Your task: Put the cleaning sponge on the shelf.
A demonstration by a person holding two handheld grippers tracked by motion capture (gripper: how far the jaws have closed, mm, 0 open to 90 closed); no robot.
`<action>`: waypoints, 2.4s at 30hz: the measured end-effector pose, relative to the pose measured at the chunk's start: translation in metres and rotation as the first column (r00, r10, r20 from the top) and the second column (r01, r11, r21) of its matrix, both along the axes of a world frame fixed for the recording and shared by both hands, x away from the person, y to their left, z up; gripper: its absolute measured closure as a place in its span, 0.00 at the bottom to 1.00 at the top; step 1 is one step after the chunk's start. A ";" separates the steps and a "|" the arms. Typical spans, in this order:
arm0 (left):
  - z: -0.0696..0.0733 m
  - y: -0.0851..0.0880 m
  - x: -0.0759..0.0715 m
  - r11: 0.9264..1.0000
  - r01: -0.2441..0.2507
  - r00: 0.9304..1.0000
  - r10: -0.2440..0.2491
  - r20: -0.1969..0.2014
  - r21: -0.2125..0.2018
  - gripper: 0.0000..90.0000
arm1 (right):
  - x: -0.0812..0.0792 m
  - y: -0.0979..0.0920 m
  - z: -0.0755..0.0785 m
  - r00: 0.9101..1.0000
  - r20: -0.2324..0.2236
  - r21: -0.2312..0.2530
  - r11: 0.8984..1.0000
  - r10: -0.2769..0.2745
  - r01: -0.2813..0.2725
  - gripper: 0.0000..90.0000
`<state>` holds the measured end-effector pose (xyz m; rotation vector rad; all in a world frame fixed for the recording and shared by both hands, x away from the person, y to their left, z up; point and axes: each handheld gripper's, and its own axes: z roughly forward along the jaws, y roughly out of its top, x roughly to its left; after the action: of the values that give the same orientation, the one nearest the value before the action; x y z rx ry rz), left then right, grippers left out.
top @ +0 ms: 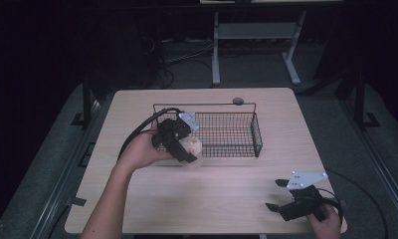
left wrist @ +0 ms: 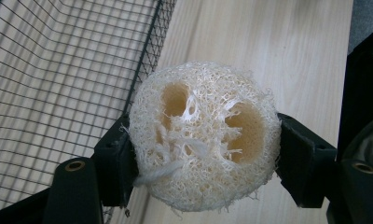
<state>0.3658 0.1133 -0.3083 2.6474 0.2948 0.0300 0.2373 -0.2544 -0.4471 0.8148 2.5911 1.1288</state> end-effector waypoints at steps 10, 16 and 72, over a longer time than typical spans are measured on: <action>0.021 0.000 0.015 1.000 -0.005 1.000 0.004 0.023 0.006 0.33 | 0.002 0.000 -0.002 1.000 -0.010 -0.007 1.000 -0.005 0.005 0.16; 0.028 0.005 0.029 0.999 -0.031 0.999 0.032 0.022 -0.038 0.33 | 0.002 -0.002 -0.003 1.000 -0.024 -0.005 1.000 -0.015 0.015 0.16; -0.016 0.020 0.102 0.974 -0.209 0.978 0.208 -0.027 -0.084 0.33 | 0.006 -0.003 0.000 1.000 -0.009 0.025 0.999 -0.030 0.030 0.16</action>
<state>0.4679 0.1333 -0.3241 2.5212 0.5667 0.0602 0.2433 -0.2572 -0.4468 0.8627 2.5674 1.1544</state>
